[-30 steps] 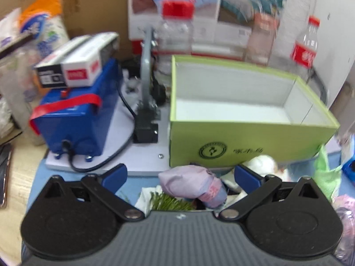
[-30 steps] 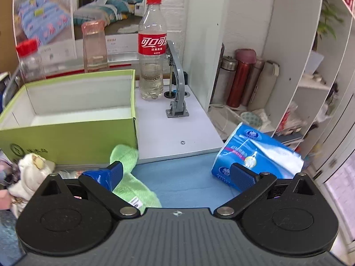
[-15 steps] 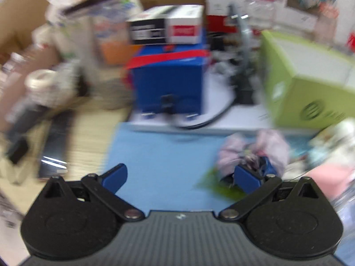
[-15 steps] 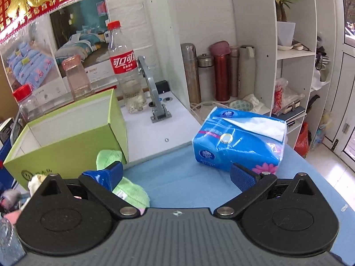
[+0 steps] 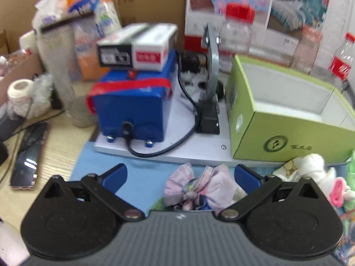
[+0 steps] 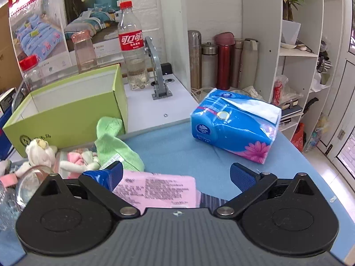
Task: Organize soft objects
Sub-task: 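Move the left tool toward the pink cloth bundle while the right tool approaches the pink soap package, then close the left tool on the pink cloth bundle while the right tool grasps the pink soap package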
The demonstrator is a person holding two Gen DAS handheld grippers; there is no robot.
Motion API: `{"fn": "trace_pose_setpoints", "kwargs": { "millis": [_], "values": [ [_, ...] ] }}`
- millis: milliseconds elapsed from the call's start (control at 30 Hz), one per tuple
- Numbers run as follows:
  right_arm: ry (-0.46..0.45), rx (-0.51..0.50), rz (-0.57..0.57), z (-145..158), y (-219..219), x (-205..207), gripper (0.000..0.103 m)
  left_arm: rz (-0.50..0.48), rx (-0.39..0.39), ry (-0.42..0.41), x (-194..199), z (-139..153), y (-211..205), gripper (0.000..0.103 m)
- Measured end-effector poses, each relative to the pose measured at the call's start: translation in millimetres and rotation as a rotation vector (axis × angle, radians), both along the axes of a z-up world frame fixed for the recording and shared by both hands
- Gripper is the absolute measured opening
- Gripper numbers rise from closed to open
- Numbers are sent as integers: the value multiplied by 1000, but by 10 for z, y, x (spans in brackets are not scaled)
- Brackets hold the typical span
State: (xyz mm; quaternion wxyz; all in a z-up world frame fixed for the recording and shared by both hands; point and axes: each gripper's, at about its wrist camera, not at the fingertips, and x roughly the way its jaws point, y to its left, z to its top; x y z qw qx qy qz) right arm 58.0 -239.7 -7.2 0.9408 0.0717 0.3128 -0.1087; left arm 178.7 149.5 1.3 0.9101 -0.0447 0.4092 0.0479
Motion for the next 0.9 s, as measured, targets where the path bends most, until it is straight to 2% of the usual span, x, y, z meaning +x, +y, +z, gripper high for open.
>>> {"fn": "trace_pose_setpoints", "kwargs": {
  "millis": [133,267,400,533,733,900],
  "values": [
    [31,-39,-28,-60,-113,-33,90,43,-39,71,13,-238,173,102],
    [55,-5,-21,-153,-195,-70,90,125,3,66,-335,-339,465,102],
    [79,8,30,-233,-110,-118,90,161,-87,23,-665,-283,689,102],
    [81,7,84,-248,52,-45,90,164,-94,-25,-747,-146,625,102],
    [92,-3,146,-282,187,271,90,138,-51,-61,-720,7,437,102],
    [137,64,187,-327,39,304,90,134,-60,-56,-701,17,428,102]
  ]
}}
